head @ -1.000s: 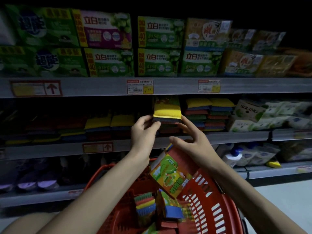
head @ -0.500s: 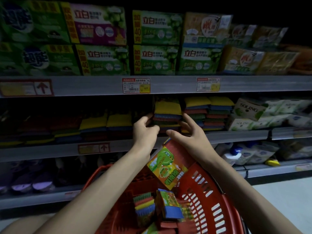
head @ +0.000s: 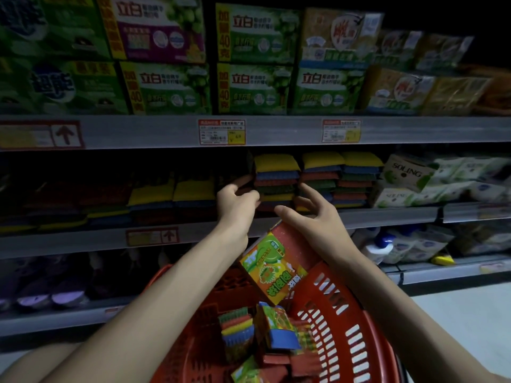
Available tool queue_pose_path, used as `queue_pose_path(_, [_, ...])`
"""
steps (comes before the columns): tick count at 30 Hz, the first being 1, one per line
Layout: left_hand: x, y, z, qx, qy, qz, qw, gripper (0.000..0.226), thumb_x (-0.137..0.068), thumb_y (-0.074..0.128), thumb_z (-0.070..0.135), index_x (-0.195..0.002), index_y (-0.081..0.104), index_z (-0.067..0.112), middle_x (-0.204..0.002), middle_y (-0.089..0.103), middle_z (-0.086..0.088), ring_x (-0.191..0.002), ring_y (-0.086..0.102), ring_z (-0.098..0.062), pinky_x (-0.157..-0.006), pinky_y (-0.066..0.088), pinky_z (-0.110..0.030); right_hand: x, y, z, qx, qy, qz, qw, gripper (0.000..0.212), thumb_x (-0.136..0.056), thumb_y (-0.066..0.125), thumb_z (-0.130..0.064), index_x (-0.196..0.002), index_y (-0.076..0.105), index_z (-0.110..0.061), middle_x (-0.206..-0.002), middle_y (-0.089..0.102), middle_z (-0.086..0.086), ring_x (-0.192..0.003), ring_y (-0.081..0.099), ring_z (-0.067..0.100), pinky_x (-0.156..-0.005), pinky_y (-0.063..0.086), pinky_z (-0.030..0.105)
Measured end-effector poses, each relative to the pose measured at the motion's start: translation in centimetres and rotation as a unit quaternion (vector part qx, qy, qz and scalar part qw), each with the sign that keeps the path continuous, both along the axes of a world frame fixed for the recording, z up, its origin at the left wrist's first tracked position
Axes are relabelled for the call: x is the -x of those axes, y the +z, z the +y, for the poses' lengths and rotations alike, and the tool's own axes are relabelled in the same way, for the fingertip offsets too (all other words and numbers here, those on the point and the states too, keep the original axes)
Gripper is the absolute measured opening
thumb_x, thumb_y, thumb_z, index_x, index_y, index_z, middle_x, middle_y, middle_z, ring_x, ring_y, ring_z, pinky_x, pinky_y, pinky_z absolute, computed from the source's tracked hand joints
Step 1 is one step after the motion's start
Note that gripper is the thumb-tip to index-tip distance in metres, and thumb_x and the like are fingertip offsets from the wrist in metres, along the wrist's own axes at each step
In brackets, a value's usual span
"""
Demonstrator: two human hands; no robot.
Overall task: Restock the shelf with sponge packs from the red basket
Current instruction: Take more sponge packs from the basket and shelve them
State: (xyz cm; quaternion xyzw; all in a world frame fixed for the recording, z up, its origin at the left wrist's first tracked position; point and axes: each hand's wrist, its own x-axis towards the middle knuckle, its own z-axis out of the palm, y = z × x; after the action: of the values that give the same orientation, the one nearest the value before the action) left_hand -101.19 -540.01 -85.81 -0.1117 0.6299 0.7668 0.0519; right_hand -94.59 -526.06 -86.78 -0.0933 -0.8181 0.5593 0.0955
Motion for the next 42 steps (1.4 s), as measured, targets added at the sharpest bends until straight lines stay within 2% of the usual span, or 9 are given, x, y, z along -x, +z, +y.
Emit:
queue_pose_path(4, [0.4,-0.1,0.2,0.027,-0.003,0.009,1.0,0.034,-0.09,0.061,-0.002,-0.119,0.067,0.014,-0.105,0.071,-0.007,-0.104,0.069,-0.025,-0.1,0.056,-0.043,0.0,-0.3,0.0,-0.002,-0.017,-0.019,1.0,0.084,-0.082,0.079,-0.052,-0.154,0.042,-0.029,-0.136,0.061,-0.003,-0.122,0.06,0.012,-0.104,0.053,0.043])
queue_pose_path(8, [0.9,-0.5,0.4,0.034,0.001,0.004,0.999,0.038,-0.086,0.066,0.003,-0.123,0.067,0.013,-0.114,0.071,-0.009,-0.109,0.068,-0.026,-0.101,0.055,-0.045,0.0,-0.5,0.2,0.001,-0.034,-0.043,0.999,0.081,-0.081,0.078,-0.054,-0.151,0.045,-0.03,-0.13,0.063,-0.003,-0.115,0.063,0.014,-0.1,0.055,0.043])
queue_pose_path(16, [1.3,-0.6,0.9,0.045,-0.006,0.007,0.999,0.02,-0.094,0.06,-0.001,-0.113,0.06,0.004,-0.096,0.064,-0.003,-0.078,0.069,-0.013,-0.094,0.059,-0.046,0.0,-0.6,0.0,0.004,-0.042,-0.065,0.997,0.08,-0.083,0.076,-0.053,-0.151,0.045,-0.027,-0.114,0.062,-0.01,-0.108,0.064,0.014,-0.098,0.056,0.044])
queue_pose_path(25, [1.4,-0.7,0.9,0.086,0.0,0.006,0.996,0.027,-0.094,0.062,0.008,-0.119,0.056,0.001,-0.104,0.067,-0.009,-0.083,0.072,-0.021,-0.093,0.059,-0.048,0.1,-0.7,0.0,0.007,-0.044,-0.068,0.997,0.078,-0.083,0.076,-0.054,-0.15,0.046,-0.027,-0.109,0.061,-0.014,-0.103,0.064,0.011,-0.095,0.057,0.041])
queue_pose_path(29, [1.5,-1.3,0.8,0.083,0.028,0.002,0.996,0.03,-0.094,0.063,0.009,-0.123,0.056,0.004,-0.099,0.066,-0.005,-0.074,0.072,-0.018,-0.09,0.061,-0.048,0.3,-0.9,0.2,-0.001,-0.048,-0.067,0.997,0.076,-0.083,0.076,-0.056,-0.148,0.048,-0.026,-0.114,0.064,-0.008,-0.103,0.066,0.013,-0.093,0.059,0.041])
queue_pose_path(33, [1.6,-1.9,0.6,0.062,0.054,-0.007,0.997,0.026,-0.097,0.062,0.008,-0.122,0.06,0.003,-0.082,0.067,0.0,-0.059,0.07,-0.015,-0.075,0.064,-0.041,0.3,-0.9,0.5,-0.068,-0.045,-0.057,0.995,0.071,-0.085,0.073,-0.057,-0.147,0.05,-0.031,-0.115,0.065,-0.008,-0.106,0.065,0.013,-0.094,0.058,0.041])
queue_pose_path(36, [1.1,-2.0,0.7,0.071,0.039,-0.01,0.997,0.014,-0.1,0.06,0.009,-0.114,0.058,0.008,-0.068,0.066,0.003,-0.072,0.076,-0.03,-0.073,0.064,-0.046,0.2,-1.0,0.4,-0.168,-0.042,-0.041,0.984,0.069,-0.087,0.07,-0.055,-0.149,0.047,-0.035,-0.12,0.066,-0.005,-0.108,0.063,0.013,-0.09,0.057,0.037])
queue_pose_path(38, [0.7,-2.1,0.8,0.08,0.022,-0.004,0.997,0.02,-0.101,0.059,0.008,-0.119,0.055,0.016,-0.07,0.065,0.003,-0.075,0.077,-0.029,-0.071,0.064,-0.047,0.1,-1.1,0.4,-0.221,-0.044,-0.04,0.974,0.072,-0.087,0.069,-0.056,-0.151,0.043,-0.035,-0.123,0.068,-0.002,-0.109,0.063,0.016,-0.085,0.056,0.035])
queue_pose_path(42, [0.3,-2.1,1.3,0.052,-0.01,-0.007,0.999,0.041,-0.102,0.056,0.004,-0.142,0.049,0.004,-0.09,0.069,-0.006,-0.065,0.076,-0.015,-0.05,0.057,-0.029,0.2,-1.5,0.2,-0.3,-0.037,-0.037,0.952,0.077,-0.086,0.065,-0.059,-0.154,0.037,-0.036,-0.126,0.068,0.002,-0.111,0.064,0.021,-0.087,0.057,0.039])
